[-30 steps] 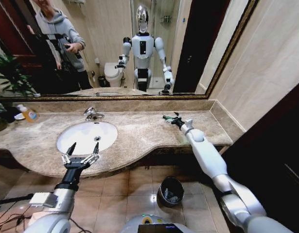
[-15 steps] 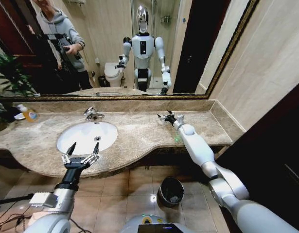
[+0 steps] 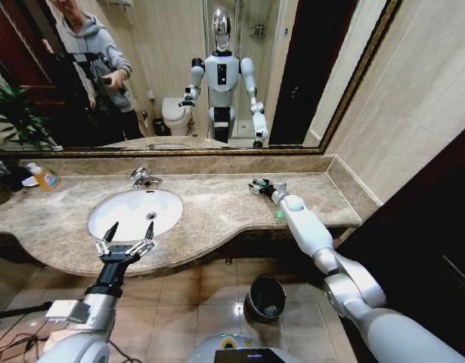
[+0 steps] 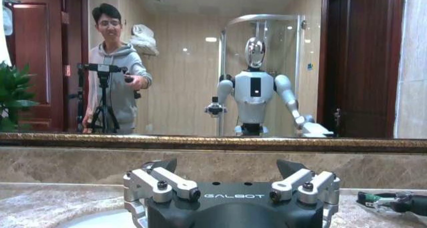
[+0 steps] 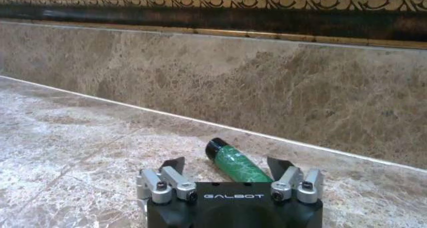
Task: Pick up the trash from the sink and place it in the trash bin.
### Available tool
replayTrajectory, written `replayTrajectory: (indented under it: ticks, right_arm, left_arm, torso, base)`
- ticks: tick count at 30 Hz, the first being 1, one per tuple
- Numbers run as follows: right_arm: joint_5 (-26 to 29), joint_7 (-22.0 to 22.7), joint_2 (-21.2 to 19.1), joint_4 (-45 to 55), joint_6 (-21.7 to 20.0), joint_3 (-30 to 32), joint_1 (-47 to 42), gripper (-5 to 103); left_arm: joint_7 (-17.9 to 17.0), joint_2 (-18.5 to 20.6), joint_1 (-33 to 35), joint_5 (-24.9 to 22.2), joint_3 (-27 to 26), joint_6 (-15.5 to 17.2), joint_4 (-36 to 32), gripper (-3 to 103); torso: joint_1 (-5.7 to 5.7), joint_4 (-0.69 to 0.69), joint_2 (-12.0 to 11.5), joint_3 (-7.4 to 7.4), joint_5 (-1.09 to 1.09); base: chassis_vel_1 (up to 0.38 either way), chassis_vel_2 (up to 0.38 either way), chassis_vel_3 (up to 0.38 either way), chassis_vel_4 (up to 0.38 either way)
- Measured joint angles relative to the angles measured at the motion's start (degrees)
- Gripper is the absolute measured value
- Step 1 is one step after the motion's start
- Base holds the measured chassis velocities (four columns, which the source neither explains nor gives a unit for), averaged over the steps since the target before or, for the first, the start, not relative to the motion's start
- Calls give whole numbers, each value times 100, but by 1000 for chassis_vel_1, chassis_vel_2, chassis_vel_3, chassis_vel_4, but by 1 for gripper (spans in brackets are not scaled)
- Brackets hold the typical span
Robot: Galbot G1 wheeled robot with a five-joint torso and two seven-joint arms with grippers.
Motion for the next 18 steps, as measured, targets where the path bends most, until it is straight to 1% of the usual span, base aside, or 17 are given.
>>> replayTrajectory:
  ticks: [2,3,4,5,6,7,8,9,10,13,14,15,16,17,18]
  right_arm:
    - [1,13,17,3,-3,12,-3,77]
    - [1,13,17,3,-3,12,-3,77]
    - [-1,23,29,3,-3,18,-7,73]
    - [-6,29,39,3,-2,24,-13,73]
    - [-16,37,42,3,-1,29,-23,68]
    - [-16,37,42,3,-1,29,-23,68]
    - [-27,46,43,15,-1,34,-39,64]
    - [-33,49,42,30,-1,37,-52,64]
    - [-43,56,39,64,0,50,-78,57]
    - [-48,79,35,96,-1,76,-106,57]
    - [-51,85,27,110,-2,81,-117,49]
    - [-53,90,-5,164,-12,87,-158,44]
    - [-53,90,-5,164,-12,87,-158,44]
    - [-53,99,-23,207,-26,91,-188,40]
    - [-48,112,-48,268,-52,96,-229,40]
  left_arm:
    - [0,0,0,0,0,0,0,100]
    - [0,0,0,0,0,0,0,100]
    - [0,0,0,0,0,0,0,100]
    - [0,0,0,0,0,0,0,100]
    - [0,0,0,0,0,0,0,100]
    - [0,0,0,0,0,0,0,100]
    - [0,0,0,0,0,0,0,100]
    - [0,0,0,0,0,0,0,100]
    - [0,0,0,0,0,0,0,100]
    - [0,0,0,0,0,0,0,100]
    - [0,0,0,0,0,0,0,100]
    - [0,0,0,0,0,0,0,100]
    - [0,0,0,0,0,0,0,100]
    - [0,0,0,0,0,0,0,100]
    - [0,0,0,0,0,0,0,100]
  torso:
    - [0,0,0,0,0]
    - [0,0,0,0,0]
    - [0,0,0,0,0]
    - [0,0,0,0,0]
    - [0,0,0,0,0]
    - [0,0,0,0,0]
    - [0,0,0,0,0]
    - [0,0,0,0,0]
    - [0,0,0,0,0]
    - [0,0,0,0,0]
    - [0,1,0,0,0]
    - [0,1,0,0,0]
    - [0,1,0,0,0]
    - [0,1,0,0,0]
    - [0,1,0,0,0]
  base:
    - [0,0,0,0]
    - [0,0,0,0]
    - [0,0,0,0]
    - [0,0,0,0]
    - [0,0,0,0]
    - [0,0,0,0]
    - [0,0,0,0]
    - [0,0,0,0]
    - [0,0,0,0]
    - [0,0,0,0]
    - [0,0,0,0]
    - [0,0,0,0]
    - [0,0,0,0]
    - [0,0,0,0]
    - [0,0,0,0]
